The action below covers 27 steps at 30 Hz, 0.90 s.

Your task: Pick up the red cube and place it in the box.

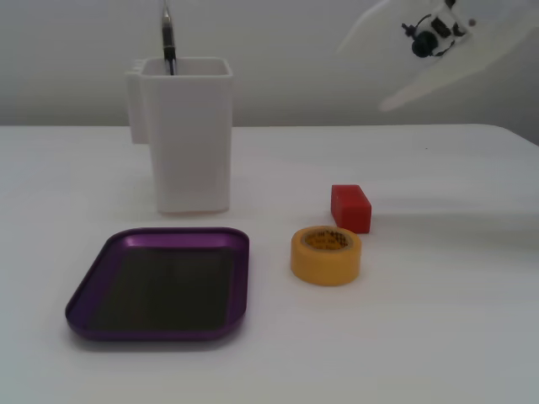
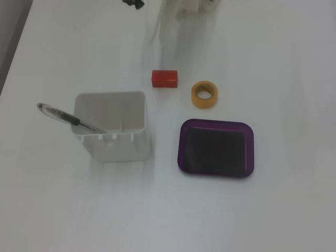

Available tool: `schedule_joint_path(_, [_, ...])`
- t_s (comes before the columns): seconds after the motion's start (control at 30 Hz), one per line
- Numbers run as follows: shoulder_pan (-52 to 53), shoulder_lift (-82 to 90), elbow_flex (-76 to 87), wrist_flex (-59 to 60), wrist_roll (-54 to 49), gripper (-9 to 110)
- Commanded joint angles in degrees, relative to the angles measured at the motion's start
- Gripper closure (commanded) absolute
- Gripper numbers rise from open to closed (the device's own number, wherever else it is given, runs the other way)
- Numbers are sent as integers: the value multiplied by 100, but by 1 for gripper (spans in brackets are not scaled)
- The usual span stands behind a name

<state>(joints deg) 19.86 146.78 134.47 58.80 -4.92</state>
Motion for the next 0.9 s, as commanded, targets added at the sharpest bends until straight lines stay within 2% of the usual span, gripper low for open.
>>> schedule_joint_path(0.0, [-9,-1521,-1160,343,-343,76])
schedule_joint_path(0.3, [-9,-3753,-2206,738,-967,74])
schedule_joint_path(0.87, [-18,-5317,-2145,-105,-976,75])
